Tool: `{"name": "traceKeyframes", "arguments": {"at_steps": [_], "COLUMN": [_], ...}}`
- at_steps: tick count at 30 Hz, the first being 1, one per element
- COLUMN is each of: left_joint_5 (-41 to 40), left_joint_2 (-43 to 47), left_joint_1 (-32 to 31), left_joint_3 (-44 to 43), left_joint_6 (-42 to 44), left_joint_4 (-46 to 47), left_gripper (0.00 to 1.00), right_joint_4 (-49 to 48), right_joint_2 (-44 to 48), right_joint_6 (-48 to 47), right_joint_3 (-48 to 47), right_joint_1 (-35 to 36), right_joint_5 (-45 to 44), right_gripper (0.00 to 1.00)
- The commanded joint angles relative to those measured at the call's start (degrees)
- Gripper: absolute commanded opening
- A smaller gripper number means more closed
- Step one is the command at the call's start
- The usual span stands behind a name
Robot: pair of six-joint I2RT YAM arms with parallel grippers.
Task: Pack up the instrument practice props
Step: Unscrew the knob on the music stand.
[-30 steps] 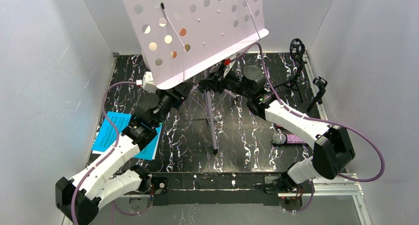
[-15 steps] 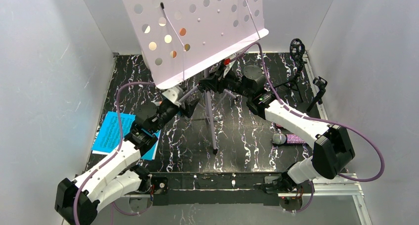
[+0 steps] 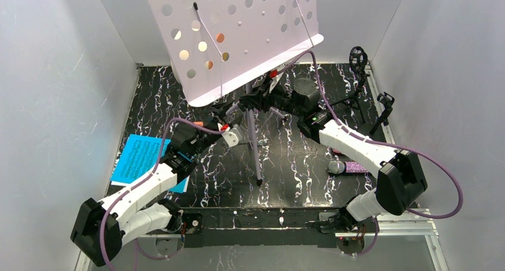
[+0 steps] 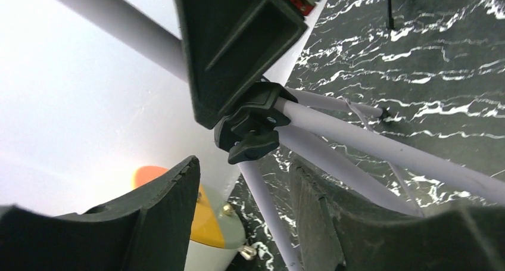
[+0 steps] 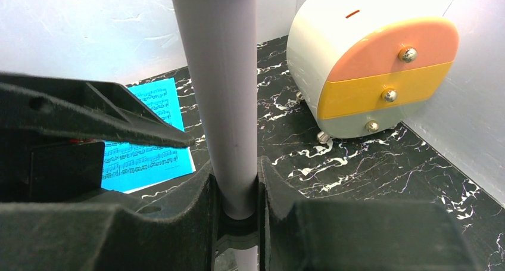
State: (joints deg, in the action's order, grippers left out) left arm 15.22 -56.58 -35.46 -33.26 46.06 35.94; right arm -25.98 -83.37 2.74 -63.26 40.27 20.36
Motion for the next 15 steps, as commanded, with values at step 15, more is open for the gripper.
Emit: {"name": "traceKeyframes", "arguments": {"at_steps": [15], "left_joint_5": [-3.74], "left_joint_2": [-5.36], "left_joint_1": [-2.87], "left_joint_3": [-2.63], "left_joint_6": [14.9], "left_joint_4": [3.69], "left_gripper": [0.42], "right_joint_4": [4.37], "right_joint_2": [-1.9], "right_joint_6": [3.85], "right_joint_3": [-1.69], "right_joint_1": [-1.07], "right_joint_5": [-1.05], "right_gripper": [0.01]}}
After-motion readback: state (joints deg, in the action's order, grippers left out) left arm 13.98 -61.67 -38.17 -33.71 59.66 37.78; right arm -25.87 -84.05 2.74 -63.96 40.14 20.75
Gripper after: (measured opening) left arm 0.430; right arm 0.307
